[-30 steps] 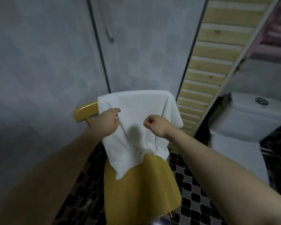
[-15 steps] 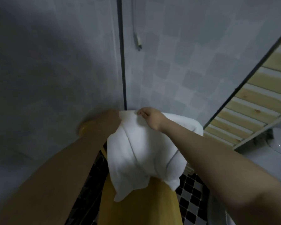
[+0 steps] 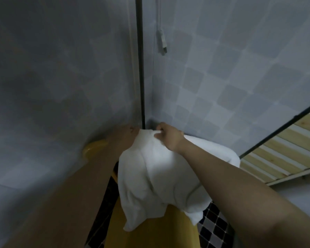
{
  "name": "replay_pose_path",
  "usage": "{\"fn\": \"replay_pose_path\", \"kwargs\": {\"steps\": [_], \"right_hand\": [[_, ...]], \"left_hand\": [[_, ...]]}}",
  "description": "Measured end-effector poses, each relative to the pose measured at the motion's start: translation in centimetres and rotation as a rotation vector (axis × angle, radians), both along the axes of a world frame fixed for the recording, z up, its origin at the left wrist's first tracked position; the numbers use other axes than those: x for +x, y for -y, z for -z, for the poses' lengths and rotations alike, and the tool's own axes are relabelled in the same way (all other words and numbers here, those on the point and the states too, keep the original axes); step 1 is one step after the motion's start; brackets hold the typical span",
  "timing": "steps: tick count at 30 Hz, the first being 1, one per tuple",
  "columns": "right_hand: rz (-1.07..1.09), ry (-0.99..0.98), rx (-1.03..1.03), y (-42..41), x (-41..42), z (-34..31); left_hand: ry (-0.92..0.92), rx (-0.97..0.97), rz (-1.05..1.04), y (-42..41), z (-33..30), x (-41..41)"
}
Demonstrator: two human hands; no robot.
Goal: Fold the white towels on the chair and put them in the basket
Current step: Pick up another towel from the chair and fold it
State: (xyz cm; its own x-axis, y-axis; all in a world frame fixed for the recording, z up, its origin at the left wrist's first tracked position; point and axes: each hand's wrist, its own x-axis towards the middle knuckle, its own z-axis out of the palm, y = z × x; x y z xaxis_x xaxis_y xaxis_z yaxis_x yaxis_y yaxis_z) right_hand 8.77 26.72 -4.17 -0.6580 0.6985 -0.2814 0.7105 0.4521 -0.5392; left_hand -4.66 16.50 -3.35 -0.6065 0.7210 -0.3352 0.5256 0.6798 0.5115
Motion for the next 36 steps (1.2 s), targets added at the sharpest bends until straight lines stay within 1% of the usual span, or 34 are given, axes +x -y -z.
{"fn": "replay_pose_path", "kwargs": {"steps": [3, 5, 8, 9, 10, 12, 13, 15, 17, 18, 19, 20, 22, 23, 24, 26, 27, 28, 29, 31, 32, 33, 34, 35, 36], "right_hand": [[0.022, -0.139, -0.009, -0.4, 0.4, 0.5], [0.031, -0.242, -0.024, -0.5, 1.5, 0.1], [0.123, -0.374, -0.031, -1.3, 3.7, -1.5], [0.169, -0.405, -0.05, -1.7, 4.7, -2.2], [0.205, -0.44, -0.078, -2.2, 5.5, -2.7], [0.235, -0.504, -0.121, -3.2, 7.9, -3.6], [0.215, -0.525, -0.116, -3.5, 9.2, -4.0], [0.181, -0.567, -0.108, -4.2, 12.0, -4.6], [0.244, -0.642, -0.13, -4.9, 14.4, -4.8], [0.282, -0.664, -0.1, -5.6, 15.5, -4.5], [0.292, -0.641, -0.07, -5.9, 16.5, -4.3], [0.256, -0.581, -0.046, -6.2, 17.1, -3.7], [0.05, -0.357, -0.042, -6.1, 17.9, -3.0], [-0.048, -0.249, -0.077, -5.9, 18.2, -2.7], [-0.108, -0.185, -0.147, -5.7, 18.4, -2.6], [-0.128, -0.139, -0.318, -5.9, 18.7, -2.4], [-0.112, -0.114, -0.369, -6.0, 18.8, -2.4], [-0.095, -0.066, -0.373, -6.4, 18.7, -2.4], [-0.121, -0.026, -0.312, -6.4, 18.6, -2.7], [-0.229, 0.002, -0.048, -6.4, 18.5, -2.7], [-0.245, 0.002, 0.096, -6.3, 18.8, -2.5], [-0.219, -0.008, 0.218, -6.1, 19.3, -2.4], [-0.153, -0.017, 0.295, -5.5, 20.2, -2.4], [-0.045, -0.02, 0.32, -4.5, 21.1, -2.7], [0.104, -0.02, 0.296, -3.4, 22.1, -2.8]], "left_hand": [[0.189, 0.109, 0.015, -1.5, -0.6, 1.1], [0.344, 0.261, -0.045, -2.4, -1.5, 2.6], [0.736, 0.501, -0.239, -3.9, -2.9, 5.1], [0.838, 0.56, -0.276, -4.4, -3.5, 6.2], [0.895, 0.592, -0.279, -4.9, -3.9, 6.9], [0.913, 0.599, -0.167, -5.8, -4.8, 9.0], [0.932, 0.602, -0.093, -6.2, -5.2, 9.8], [1.042, 0.621, 0.037, -6.9, -5.5, 11.6], [1.148, 0.654, 0.118, -7.2, -5.2, 13.0], [1.193, 0.65, 0.14, -7.5, -4.8, 13.6], [1.244, 0.624, 0.158, -7.6, -4.4, 14.3], [1.273, 0.586, 0.182, -7.6, -3.8, 14.9], [1.255, 0.495, 0.248, -7.5, -3.1, 15.8], [1.222, 0.456, 0.265, -7.5, -2.6, 16.0], [1.202, 0.435, 0.271, -7.5, -2.3, 16.0], [1.206, 0.413, 0.275, -7.5, -2.2, 15.9], [1.215, 0.403, 0.284, -7.4, -2.2, 15.9], [1.224, 0.391, 0.302, -7.4, -2.3, 15.9], [1.229, 0.373, 0.323, -7.3, -2.4, 15.9], [1.226, 0.342, 0.37, -7.1, -2.7, 16.2], [1.225, 0.334, 0.384, -7.1, -2.9, 16.4], [1.226, 0.333, 0.384, -7.1, -3.2, 16.6], [1.221, 0.342, 0.391, -7.2, -3.4, 17.0], [1.203, 0.354, 0.412, -7.1, -3.6, 17.3], [1.166, 0.356, 0.455, -7.0, -3.8, 17.8]]}}
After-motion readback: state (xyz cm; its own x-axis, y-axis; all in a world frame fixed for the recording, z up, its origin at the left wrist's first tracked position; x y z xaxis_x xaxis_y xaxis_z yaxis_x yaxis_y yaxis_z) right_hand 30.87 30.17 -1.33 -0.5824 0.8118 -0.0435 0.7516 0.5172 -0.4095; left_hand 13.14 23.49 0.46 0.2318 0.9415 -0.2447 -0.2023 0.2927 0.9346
